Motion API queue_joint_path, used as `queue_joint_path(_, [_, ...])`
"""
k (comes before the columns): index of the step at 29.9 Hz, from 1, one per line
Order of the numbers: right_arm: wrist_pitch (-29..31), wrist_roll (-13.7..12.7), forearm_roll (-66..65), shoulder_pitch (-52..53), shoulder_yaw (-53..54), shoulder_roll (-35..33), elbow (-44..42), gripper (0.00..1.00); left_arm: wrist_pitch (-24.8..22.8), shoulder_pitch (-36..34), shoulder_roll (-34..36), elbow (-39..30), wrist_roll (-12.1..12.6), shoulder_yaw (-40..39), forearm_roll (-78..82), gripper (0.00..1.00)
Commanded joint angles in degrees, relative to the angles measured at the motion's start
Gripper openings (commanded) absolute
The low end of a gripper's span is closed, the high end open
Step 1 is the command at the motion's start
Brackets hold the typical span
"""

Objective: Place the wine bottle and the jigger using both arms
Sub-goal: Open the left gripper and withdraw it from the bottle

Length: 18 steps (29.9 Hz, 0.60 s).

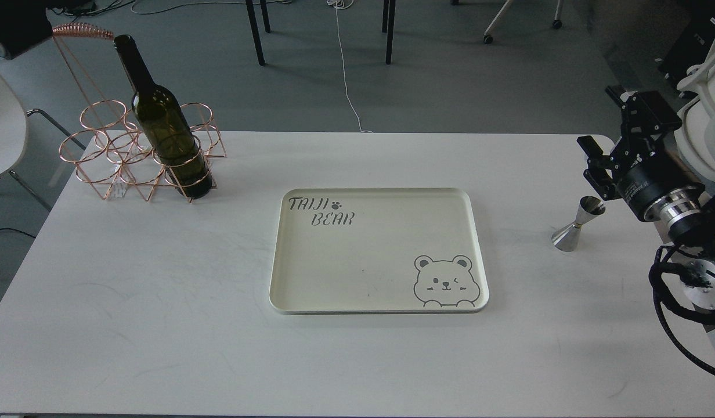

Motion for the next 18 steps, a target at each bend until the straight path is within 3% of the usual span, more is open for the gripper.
queue_joint_path(1, [-0.18, 0.0, -0.1, -0.09, -0.18, 0.69, -0.09, 0.98, 0.32, 0.91, -0.6, -8.26, -0.02, -0.44, -19.2, 0.98])
queue_joint_path(9, [-0.35, 0.0, -0.02, -0.44, -0.35, 2.09, -0.7, 0.98, 0.24, 17.85, -10.95, -15.66, -0.02, -8.77, -27.68, 0.98])
queue_joint_path(10, [-0.27, 0.0, 0.07, -0.44, -0.62, 2.36, -0.7, 0.98, 0.23, 20.4, -12.8, -15.66, 0.72, -10.62, -27.86, 0.98])
queue_joint_path(13, [-0.18, 0.0, 0.25, -0.62, -0.97, 3.41, -0.7, 0.98, 0.32, 28.14, -19.65, -15.14, 5.99, -16.85, -27.95, 0.98])
queue_joint_path(18, [0.09, 0.0, 0.42, -1.67, -0.97, 6.31, -1.32, 0.98, -0.03, 39.74, -28.53, -13.73, 6.53, -24.16, -27.33, 0.98])
